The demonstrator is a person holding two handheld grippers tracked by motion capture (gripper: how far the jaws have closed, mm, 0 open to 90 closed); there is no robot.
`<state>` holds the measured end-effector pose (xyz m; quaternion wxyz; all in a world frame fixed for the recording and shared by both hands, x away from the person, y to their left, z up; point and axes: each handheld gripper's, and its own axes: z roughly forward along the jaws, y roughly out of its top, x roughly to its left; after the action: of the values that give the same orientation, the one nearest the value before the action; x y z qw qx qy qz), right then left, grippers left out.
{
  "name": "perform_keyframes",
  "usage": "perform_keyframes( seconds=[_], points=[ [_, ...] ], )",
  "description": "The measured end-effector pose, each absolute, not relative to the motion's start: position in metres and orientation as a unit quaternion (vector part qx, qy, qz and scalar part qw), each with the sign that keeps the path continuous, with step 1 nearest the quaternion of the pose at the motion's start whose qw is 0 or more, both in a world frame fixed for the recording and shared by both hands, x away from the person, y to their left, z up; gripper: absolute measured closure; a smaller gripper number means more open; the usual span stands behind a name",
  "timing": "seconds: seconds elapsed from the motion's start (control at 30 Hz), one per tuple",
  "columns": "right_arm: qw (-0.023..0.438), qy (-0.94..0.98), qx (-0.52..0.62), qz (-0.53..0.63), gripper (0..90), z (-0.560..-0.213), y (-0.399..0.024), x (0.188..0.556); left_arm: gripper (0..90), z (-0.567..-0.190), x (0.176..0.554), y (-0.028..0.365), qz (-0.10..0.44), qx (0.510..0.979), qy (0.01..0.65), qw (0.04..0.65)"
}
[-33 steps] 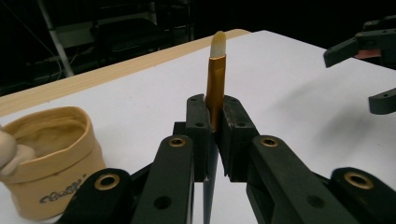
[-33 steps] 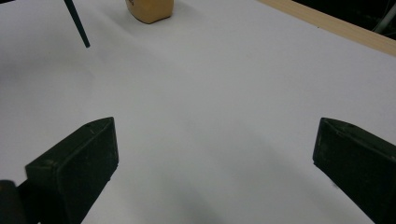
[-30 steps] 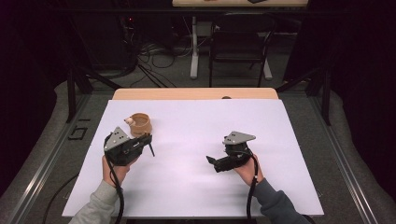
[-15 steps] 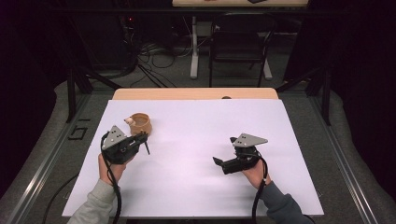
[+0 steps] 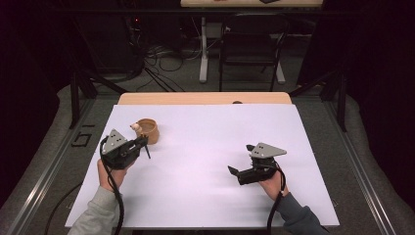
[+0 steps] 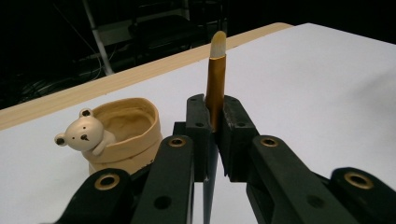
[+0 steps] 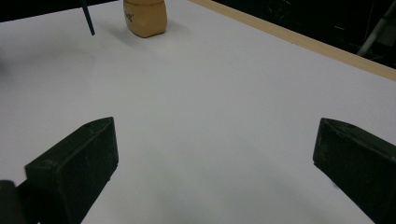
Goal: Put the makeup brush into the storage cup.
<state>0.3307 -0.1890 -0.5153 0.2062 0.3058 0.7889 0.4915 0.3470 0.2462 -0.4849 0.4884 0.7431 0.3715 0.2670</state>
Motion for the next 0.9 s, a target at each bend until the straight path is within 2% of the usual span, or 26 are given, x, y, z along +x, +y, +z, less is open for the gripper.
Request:
perform_keyframes(
  seconds=[0.9],
  points=[
    [0.214, 0.788, 0.306, 0.489, 0.0, -0.516, -0.195, 0.332, 83.7, -0.482, 0.360, 0.254, 0.292, 0.739, 0.379, 0.474]
  ],
)
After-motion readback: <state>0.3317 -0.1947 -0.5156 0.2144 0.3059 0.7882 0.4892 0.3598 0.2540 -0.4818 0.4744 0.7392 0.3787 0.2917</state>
